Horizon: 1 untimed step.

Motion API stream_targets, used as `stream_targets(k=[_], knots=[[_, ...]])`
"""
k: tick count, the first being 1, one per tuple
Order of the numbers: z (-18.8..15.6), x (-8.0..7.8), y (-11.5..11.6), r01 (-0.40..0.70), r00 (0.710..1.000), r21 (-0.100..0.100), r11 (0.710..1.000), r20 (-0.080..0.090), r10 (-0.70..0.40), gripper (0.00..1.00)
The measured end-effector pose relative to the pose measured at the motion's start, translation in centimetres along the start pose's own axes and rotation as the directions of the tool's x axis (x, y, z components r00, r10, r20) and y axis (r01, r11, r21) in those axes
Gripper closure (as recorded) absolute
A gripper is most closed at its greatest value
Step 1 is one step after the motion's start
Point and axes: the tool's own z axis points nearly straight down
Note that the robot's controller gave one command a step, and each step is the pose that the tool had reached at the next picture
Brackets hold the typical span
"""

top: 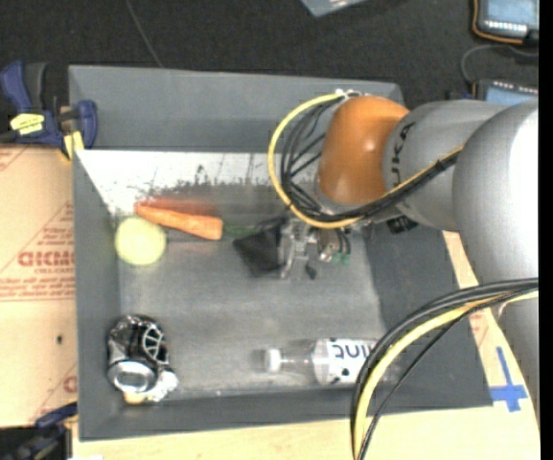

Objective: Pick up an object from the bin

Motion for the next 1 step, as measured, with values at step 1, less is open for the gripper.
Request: stream_targets(k=[1], knots=[[-0.01, 0.03, 0.52, -0.003, 1.000, -0.001, 1.000, 0.000, 0.003, 1.00]])
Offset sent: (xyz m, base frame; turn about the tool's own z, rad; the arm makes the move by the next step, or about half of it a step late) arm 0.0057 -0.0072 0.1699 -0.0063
